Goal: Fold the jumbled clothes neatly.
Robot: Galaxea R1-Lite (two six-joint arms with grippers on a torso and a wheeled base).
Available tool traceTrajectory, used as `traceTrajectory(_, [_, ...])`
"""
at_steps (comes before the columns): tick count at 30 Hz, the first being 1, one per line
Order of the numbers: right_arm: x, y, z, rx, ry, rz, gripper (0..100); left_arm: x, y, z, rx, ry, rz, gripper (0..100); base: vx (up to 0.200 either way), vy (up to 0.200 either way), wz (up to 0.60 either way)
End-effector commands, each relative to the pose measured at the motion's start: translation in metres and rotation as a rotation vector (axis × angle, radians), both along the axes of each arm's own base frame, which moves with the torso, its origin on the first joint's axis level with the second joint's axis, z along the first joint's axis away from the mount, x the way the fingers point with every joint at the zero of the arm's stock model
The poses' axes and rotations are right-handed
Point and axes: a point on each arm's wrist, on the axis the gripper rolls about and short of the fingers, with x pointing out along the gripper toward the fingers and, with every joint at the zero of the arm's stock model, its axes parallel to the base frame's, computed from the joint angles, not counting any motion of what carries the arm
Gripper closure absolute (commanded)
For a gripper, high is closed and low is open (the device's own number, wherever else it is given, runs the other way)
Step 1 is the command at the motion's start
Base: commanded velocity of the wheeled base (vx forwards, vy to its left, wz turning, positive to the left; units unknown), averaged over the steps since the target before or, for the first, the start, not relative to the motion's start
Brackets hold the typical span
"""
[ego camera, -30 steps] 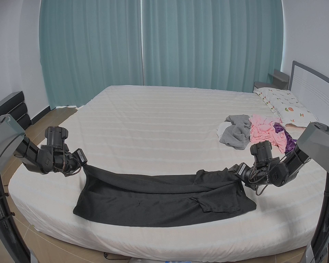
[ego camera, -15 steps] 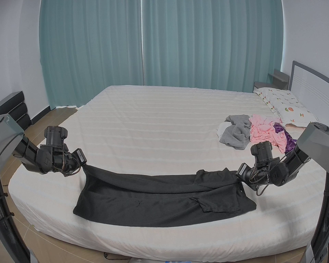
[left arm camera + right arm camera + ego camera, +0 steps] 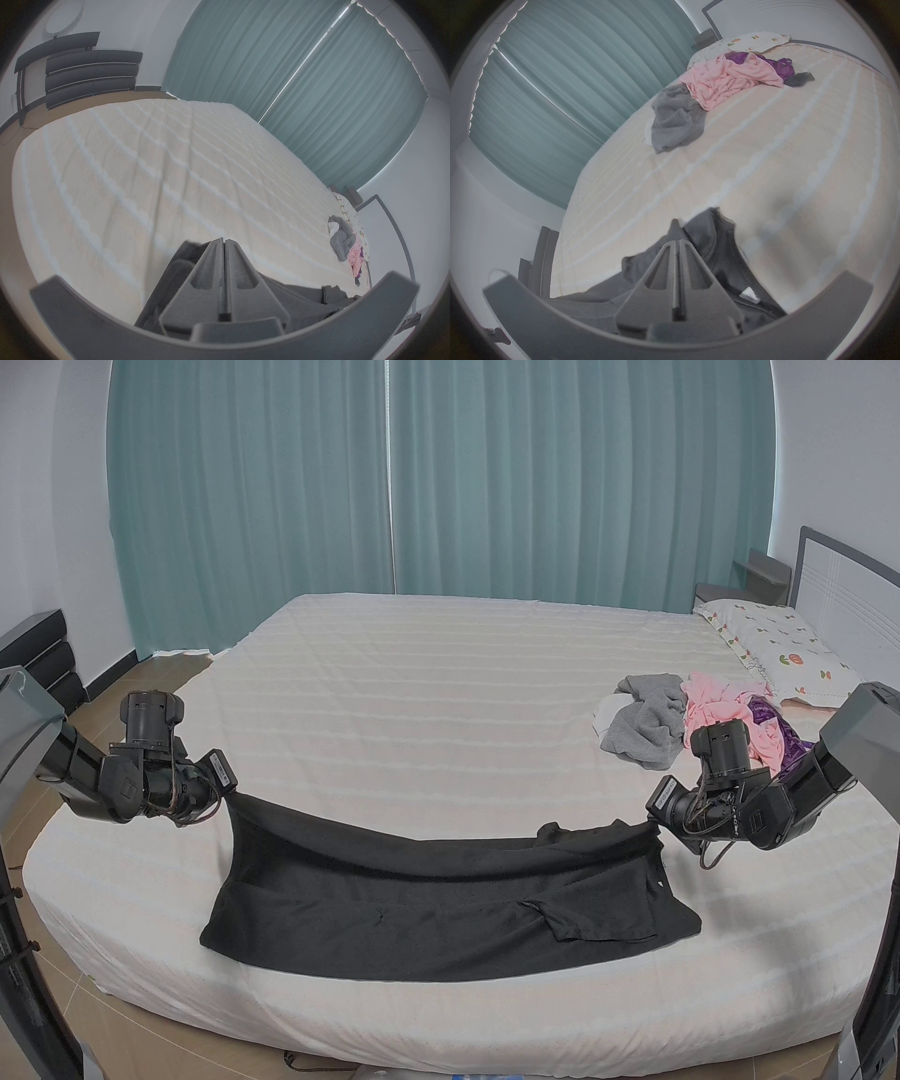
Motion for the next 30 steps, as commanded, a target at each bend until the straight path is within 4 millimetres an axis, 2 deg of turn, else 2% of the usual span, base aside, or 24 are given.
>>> traceTrajectory(1, [0.016,0.003,0.009,0.015,-0.063,-0.002,100,0.015,0.001,0.010,-0.003,-0.056,0.006,100,0.000,0.000,0.00])
traceTrajectory(6, [0.036,0.005,0.013,0.011,-0.122,-0.036,100,0.030,0.004,0.014,-0.028,-0.096,0.028,100,0.000,0.000,0.00])
traceTrajectory(15, [0.051,0.007,0.019,0.018,-0.170,-0.045,100,0.046,0.012,0.015,-0.065,-0.131,0.072,100,0.000,0.000,0.00])
traceTrajectory(21, [0.061,0.008,0.026,0.011,-0.225,-0.068,100,0.046,0.014,0.013,-0.072,-0.124,0.080,100,0.000,0.000,0.00])
traceTrajectory(30, [0.063,0.010,0.036,0.016,-0.258,-0.065,100,0.046,0.013,0.011,-0.072,-0.120,0.076,100,0.000,0.000,0.00])
